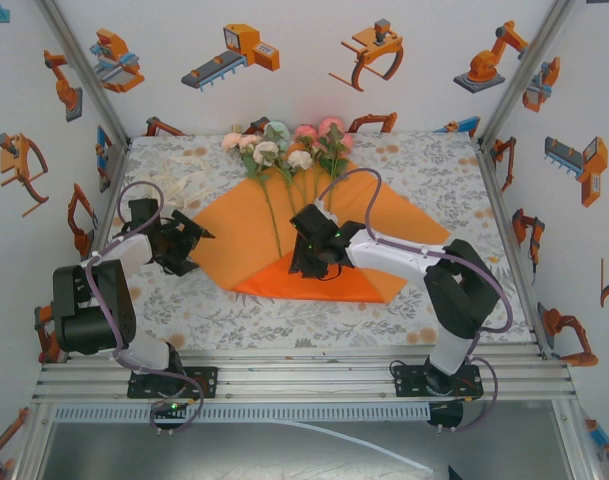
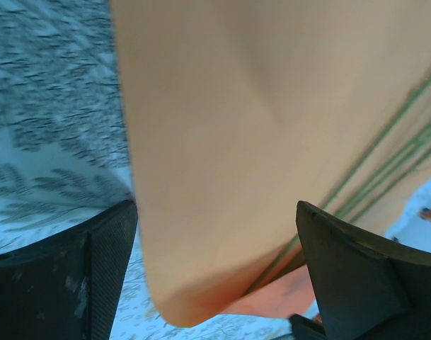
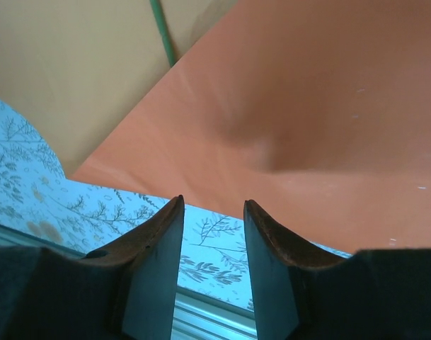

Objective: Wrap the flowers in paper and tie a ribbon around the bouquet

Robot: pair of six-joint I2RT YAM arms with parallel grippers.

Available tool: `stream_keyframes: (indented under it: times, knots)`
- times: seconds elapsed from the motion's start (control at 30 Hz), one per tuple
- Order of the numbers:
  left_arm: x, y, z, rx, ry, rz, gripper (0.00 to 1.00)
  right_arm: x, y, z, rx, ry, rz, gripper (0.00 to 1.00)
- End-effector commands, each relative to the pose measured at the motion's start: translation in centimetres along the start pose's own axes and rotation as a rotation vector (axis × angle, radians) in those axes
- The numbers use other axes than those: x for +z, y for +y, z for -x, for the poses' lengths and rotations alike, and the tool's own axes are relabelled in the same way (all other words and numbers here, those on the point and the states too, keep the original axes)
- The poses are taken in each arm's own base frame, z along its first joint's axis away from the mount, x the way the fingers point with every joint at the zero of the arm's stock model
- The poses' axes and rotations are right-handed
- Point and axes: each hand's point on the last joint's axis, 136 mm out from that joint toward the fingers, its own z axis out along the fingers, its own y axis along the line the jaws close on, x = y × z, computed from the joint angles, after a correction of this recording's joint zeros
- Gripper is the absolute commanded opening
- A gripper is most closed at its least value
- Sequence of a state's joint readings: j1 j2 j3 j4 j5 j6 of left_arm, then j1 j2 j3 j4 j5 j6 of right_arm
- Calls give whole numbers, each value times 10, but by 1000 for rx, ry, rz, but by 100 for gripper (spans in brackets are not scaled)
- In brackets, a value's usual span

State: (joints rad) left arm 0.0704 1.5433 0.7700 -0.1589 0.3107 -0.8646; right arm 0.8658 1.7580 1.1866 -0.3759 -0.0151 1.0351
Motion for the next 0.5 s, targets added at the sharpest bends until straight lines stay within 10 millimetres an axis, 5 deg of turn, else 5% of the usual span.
stream_keyframes:
  times: [0.0,0.3,0.47]
  knots:
    - [21,3,-34,-30,119,-74,82,3,11,-7,39,13,34,39]
    - [-15,-63,-75,50,175,-364,80,1,-22,-7,47,-44,-53,36]
    - [-23,-71,-100,154,166,-336,80,-3,-20,-14,59,-14,-28,34]
